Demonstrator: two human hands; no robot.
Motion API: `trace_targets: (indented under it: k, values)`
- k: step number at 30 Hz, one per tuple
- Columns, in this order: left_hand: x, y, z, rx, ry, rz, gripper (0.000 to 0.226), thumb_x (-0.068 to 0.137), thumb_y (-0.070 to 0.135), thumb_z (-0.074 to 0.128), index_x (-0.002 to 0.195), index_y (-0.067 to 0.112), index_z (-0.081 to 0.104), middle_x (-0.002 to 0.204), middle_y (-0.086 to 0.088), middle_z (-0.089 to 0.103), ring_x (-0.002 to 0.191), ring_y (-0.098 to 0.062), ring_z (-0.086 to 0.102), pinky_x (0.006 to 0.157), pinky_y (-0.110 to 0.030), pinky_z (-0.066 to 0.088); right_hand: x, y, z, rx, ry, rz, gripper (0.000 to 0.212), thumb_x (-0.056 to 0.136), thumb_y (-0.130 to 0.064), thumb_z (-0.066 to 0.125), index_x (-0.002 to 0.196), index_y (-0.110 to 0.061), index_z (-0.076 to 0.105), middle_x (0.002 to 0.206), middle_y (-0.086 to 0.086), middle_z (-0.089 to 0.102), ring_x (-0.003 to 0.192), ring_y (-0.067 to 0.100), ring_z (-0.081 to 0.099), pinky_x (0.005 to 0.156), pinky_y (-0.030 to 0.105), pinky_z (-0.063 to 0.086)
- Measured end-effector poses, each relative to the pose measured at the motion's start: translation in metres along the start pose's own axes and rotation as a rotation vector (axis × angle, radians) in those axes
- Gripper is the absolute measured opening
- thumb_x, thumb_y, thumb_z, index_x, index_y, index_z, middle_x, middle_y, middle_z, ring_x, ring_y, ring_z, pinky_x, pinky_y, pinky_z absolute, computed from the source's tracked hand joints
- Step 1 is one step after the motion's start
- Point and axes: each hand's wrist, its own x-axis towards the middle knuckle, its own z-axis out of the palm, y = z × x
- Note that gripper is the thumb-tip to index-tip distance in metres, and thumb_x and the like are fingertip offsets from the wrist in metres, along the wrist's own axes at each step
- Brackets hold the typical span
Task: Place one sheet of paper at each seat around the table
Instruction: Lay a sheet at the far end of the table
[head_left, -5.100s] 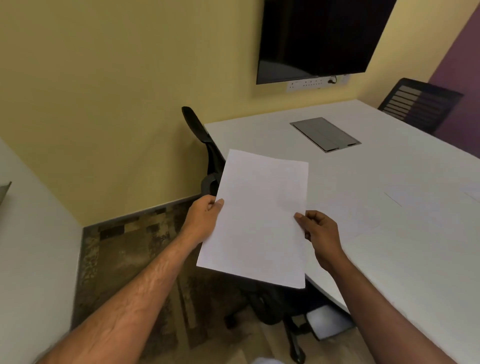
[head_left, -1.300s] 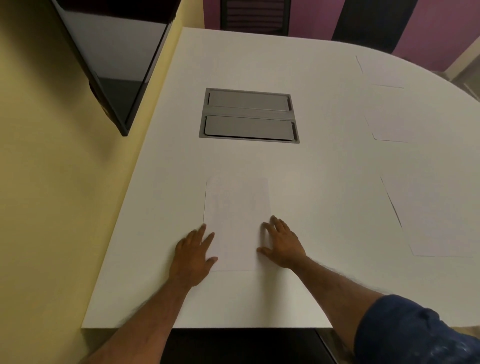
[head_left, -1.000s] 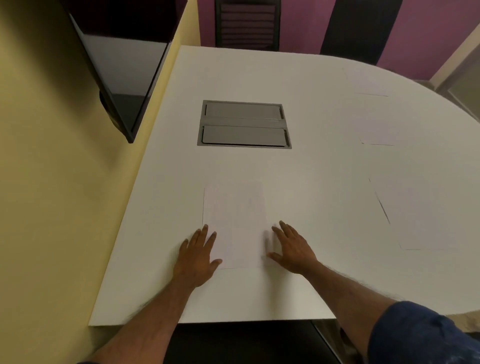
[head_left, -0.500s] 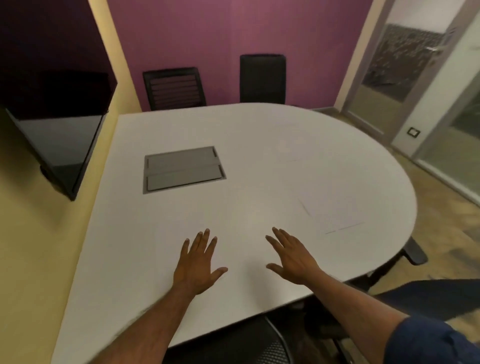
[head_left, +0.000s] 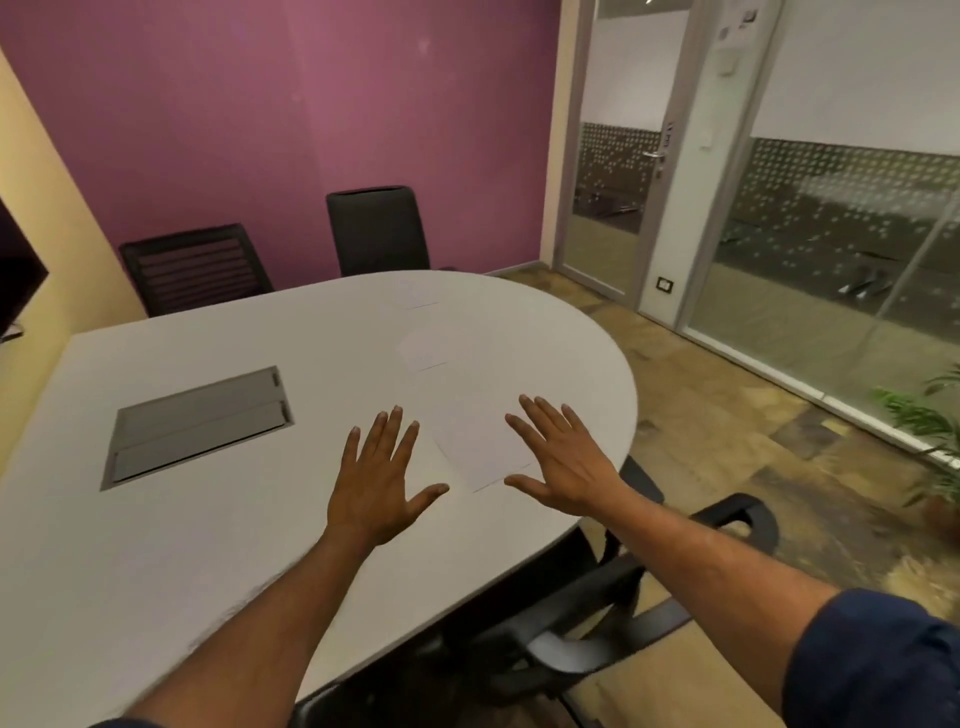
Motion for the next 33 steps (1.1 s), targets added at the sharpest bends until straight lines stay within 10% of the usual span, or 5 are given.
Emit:
trace_targets:
  k: [33]
  values:
    - [0.314, 0.43, 0.015, -0.111, 0.182, 0.389, 0.094, 0.086, 0.081, 0.015, 0.155, 0.018, 0.021, 0.165, -0.008, 0.007, 0.153, -0.025, 0.006, 0.123, -0.051, 0.007, -0.128, 0.507, -0.037, -0.127, 0.062, 0.434, 0.086, 0.089, -0.074, 0.031, 0.157, -0.023, 0.016, 0.167, 0.008, 0.006, 0.153, 0.023, 0.003, 0.124, 0.05, 0.002]
